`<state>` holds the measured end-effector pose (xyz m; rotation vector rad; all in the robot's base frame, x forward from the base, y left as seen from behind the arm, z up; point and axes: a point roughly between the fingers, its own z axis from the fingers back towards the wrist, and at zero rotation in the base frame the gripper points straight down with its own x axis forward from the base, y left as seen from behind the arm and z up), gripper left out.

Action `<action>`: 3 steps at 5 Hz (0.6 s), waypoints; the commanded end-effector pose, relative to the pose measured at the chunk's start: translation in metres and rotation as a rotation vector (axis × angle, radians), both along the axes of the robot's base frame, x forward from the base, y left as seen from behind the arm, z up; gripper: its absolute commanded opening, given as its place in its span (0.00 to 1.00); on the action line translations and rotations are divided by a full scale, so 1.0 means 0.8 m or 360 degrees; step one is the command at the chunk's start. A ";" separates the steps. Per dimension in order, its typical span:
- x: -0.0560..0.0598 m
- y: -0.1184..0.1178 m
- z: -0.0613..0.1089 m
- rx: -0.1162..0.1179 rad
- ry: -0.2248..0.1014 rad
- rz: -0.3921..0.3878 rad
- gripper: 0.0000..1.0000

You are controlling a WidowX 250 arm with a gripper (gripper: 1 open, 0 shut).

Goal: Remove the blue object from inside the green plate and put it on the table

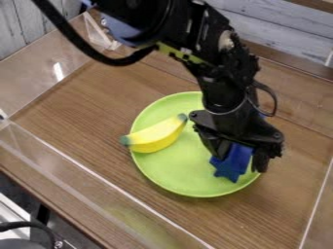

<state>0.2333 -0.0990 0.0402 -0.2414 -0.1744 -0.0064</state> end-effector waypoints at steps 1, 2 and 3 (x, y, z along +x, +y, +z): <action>-0.044 -0.003 -0.045 0.0059 0.0243 -0.0044 1.00; -0.045 -0.006 -0.049 0.0051 0.0249 -0.0036 1.00; -0.052 -0.009 -0.046 0.0038 0.0280 -0.0037 1.00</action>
